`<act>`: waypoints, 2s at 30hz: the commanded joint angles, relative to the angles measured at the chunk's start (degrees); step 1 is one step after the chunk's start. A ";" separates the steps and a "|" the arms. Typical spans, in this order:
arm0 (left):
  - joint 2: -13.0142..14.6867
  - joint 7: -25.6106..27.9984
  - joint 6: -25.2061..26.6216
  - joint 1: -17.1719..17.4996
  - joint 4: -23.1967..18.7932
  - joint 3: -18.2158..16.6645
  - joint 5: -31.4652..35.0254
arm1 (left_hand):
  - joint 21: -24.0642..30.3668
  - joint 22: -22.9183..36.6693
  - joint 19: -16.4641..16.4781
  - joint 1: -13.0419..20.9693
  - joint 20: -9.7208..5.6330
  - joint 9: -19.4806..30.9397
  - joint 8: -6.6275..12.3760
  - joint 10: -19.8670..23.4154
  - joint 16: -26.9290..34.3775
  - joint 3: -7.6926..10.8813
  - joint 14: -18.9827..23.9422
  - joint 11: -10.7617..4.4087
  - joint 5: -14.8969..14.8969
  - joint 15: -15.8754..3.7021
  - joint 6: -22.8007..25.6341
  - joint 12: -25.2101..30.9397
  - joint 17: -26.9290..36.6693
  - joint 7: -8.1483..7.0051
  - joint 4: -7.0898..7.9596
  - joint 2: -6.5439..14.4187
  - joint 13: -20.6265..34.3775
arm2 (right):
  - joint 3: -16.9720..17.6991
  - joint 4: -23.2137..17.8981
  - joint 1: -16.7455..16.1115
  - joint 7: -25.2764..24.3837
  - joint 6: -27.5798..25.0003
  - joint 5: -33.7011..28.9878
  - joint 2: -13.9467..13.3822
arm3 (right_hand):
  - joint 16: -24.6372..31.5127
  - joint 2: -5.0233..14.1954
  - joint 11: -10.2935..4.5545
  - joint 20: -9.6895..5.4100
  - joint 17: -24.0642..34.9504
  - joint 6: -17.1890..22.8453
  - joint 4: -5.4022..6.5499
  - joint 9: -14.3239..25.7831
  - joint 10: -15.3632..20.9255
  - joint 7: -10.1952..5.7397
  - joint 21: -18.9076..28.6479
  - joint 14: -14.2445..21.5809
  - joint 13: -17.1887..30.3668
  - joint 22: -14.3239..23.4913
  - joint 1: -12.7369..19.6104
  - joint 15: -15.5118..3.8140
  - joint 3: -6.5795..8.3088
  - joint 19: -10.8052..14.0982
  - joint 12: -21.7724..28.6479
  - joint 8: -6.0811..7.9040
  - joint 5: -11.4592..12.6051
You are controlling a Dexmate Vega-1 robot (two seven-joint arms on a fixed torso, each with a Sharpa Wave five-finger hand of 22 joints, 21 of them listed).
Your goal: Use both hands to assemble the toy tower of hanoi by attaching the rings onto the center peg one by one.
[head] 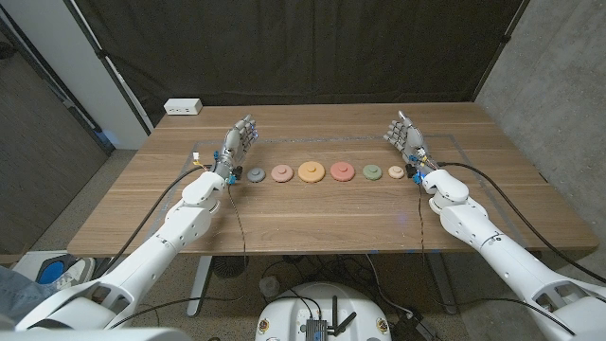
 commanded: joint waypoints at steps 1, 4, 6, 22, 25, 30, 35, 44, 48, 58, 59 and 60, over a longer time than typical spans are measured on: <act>0.52 -1.35 -1.03 0.49 0.04 -0.42 -0.54 | 0.20 0.11 0.52 0.83 -2.27 0.28 0.46 0.82 0.43 0.45 0.89 -0.03 0.27 0.11 0.82 0.46 0.24 -0.08 -0.10 0.06 0.10 | -0.31 -1.49 -0.38 -1.36 -0.16 -1.24 -0.55 | 0.79 -0.17 0.04 -0.12 -0.07 0.65 -0.02 0.05 1.10 0.99 0.38 1.09 -0.27 0.25 0.61 -0.14 0.34 1.40 0.70 0.74 0.30; 0.83 -1.31 -1.56 0.84 -0.32 -0.72 -0.47 | 0.20 0.11 0.58 0.87 -2.26 0.28 0.47 0.96 0.46 0.47 1.08 0.00 0.27 0.10 0.94 0.50 0.24 -0.08 -0.10 0.08 0.10 | -0.52 -1.93 -0.43 -1.49 -0.37 -1.57 -0.69 | 0.84 -0.12 0.02 -0.09 -0.19 1.02 -0.03 0.03 1.37 1.04 0.31 1.27 -0.45 0.26 0.59 -0.20 0.33 1.56 0.78 0.89 0.29; 1.23 -0.70 -1.78 1.20 -0.78 -0.87 0.04 | 0.21 0.11 0.62 0.89 -2.29 0.28 0.46 1.02 0.46 0.47 1.12 0.04 0.28 0.10 0.96 0.50 0.24 -0.11 -0.10 0.10 0.10 | -0.74 -2.25 -0.39 -1.72 -0.57 -2.07 -0.88 | 0.89 -0.09 -0.07 -0.10 -0.27 1.11 -0.04 0.03 1.44 1.01 0.27 1.42 -0.57 0.26 0.57 -0.18 0.31 1.67 0.80 0.91 0.29; 1.92 1.24 -1.96 2.37 -1.87 -1.40 0.88 | 0.91 0.13 3.83 1.53 -0.89 0.33 0.93 3.60 1.36 0.64 6.17 -0.98 0.31 -0.36 4.59 0.94 0.23 -1.15 -0.15 0.40 0.11 | -0.95 -3.19 -0.39 -2.74 -1.31 -3.13 -1.44 | 2.39 0.72 -0.20 0.71 -0.91 0.78 -0.27 -0.01 3.40 -0.11 0.63 5.59 -1.80 0.37 0.82 -0.29 0.48 5.12 1.30 0.78 0.35; 1.82 1.47 -1.78 2.34 -1.98 -1.35 0.91 | 1.73 0.27 6.77 1.55 -0.26 0.36 0.54 3.98 2.02 0.61 9.63 -1.25 0.30 0.16 4.78 0.80 0.37 -1.25 -0.07 0.35 0.14 | -0.96 -2.21 -0.01 -2.02 -0.74 -2.91 -1.17 | 3.33 0.90 -1.48 0.44 -1.20 0.81 -0.53 0.00 4.25 -1.31 1.22 8.41 -2.52 0.43 1.06 -1.40 0.51 8.05 1.41 0.83 0.38; 1.49 2.10 -1.50 2.22 -2.11 -1.23 1.06 | 2.60 0.42 9.66 1.66 -0.10 0.38 0.29 4.39 2.42 0.66 12.24 -1.11 0.33 -0.02 4.68 0.77 0.47 -1.48 -0.08 0.35 0.17 | -1.08 -1.49 0.37 -1.20 -0.66 -3.02 -1.45 | 4.62 1.02 -2.56 0.23 -1.56 0.83 -0.83 0.06 5.25 -2.94 1.85 12.31 -3.53 0.51 1.44 -1.81 0.52 11.43 1.40 0.91 0.39; 1.30 2.42 -0.98 2.08 -2.26 -1.01 1.12 | 3.56 0.74 12.66 1.47 0.45 0.40 0.13 4.99 3.25 0.68 16.52 -1.00 0.35 -0.12 4.57 0.78 0.72 -1.54 0.09 0.39 0.21 | -1.03 -0.99 0.54 -0.86 -0.56 -2.88 -1.49 | 6.00 1.11 -2.17 0.93 -1.64 0.40 -0.86 0.15 5.83 -3.92 2.51 16.15 -4.23 0.63 1.50 -1.67 0.41 14.27 1.41 0.84 0.37; 1.30 4.18 0.25 2.02 -3.52 -0.53 2.15 | 5.10 1.11 17.12 1.08 1.08 0.42 0.11 6.06 4.69 0.75 23.63 -0.11 0.36 -0.79 4.57 0.85 1.08 -1.35 0.24 0.45 0.22 | -0.80 -0.53 0.47 -0.55 -0.07 -2.54 -1.40 | 8.35 1.34 -1.97 1.12 -1.23 -0.08 -0.78 0.26 6.75 -4.53 3.47 22.07 -4.87 0.82 1.45 -2.41 0.23 17.91 1.65 0.86 0.34; 1.39 4.64 0.20 2.65 -4.55 -0.61 2.20 | 5.66 1.42 18.28 0.44 1.88 0.42 0.14 6.13 5.67 0.59 26.59 -0.05 0.34 -0.98 4.61 0.78 1.63 -1.11 0.63 0.71 0.23 | -0.79 -0.54 0.40 -0.70 -0.01 -2.54 -1.29 | 9.08 1.39 -1.91 1.31 -0.96 -0.09 -0.74 0.29 7.25 -4.59 3.85 23.75 -4.96 0.89 1.38 -2.38 0.15 19.13 1.86 0.91 0.33; 2.30 6.50 2.67 3.85 -7.19 -0.68 2.36 | 7.78 2.89 21.34 0.54 2.47 0.43 0.28 6.75 9.16 0.19 33.97 0.16 0.34 -2.00 4.86 0.76 3.57 -0.47 0.60 2.00 0.29 | -1.08 -0.28 0.68 -0.57 0.52 -2.57 -0.58 | 11.57 1.60 -1.73 1.82 0.28 0.26 -0.58 0.36 8.23 -4.90 5.04 29.16 -4.70 1.23 1.07 -2.84 -0.12 22.25 2.57 1.16 0.33; 2.72 6.44 3.10 3.87 -7.62 -0.62 2.54 | 8.03 3.05 21.70 0.61 2.54 0.43 0.29 6.92 9.45 0.13 34.39 0.22 0.34 -2.14 4.91 0.78 3.77 -0.46 0.54 2.07 0.29 | -1.11 -0.44 0.63 -0.77 0.35 -2.66 -0.62 | 11.87 1.59 -1.78 1.77 0.47 0.39 -0.58 0.37 8.36 -4.93 5.21 29.77 -4.64 1.27 1.04 -3.13 -0.16 22.66 2.67 1.21 0.34; 3.34 6.39 3.75 3.90 -8.20 -0.57 2.76 | 8.17 3.17 21.84 0.69 2.61 0.43 0.29 7.07 9.73 0.11 34.81 0.41 0.34 -2.20 4.92 0.80 3.94 -0.37 0.49 2.14 0.30 | -1.14 -0.62 0.53 -0.98 0.16 -2.75 -0.68 | 12.04 1.59 -1.74 1.71 0.58 0.47 -0.58 0.37 8.49 -4.97 5.33 30.11 -4.60 1.30 1.02 -3.07 -0.19 22.97 2.75 1.24 0.34</act>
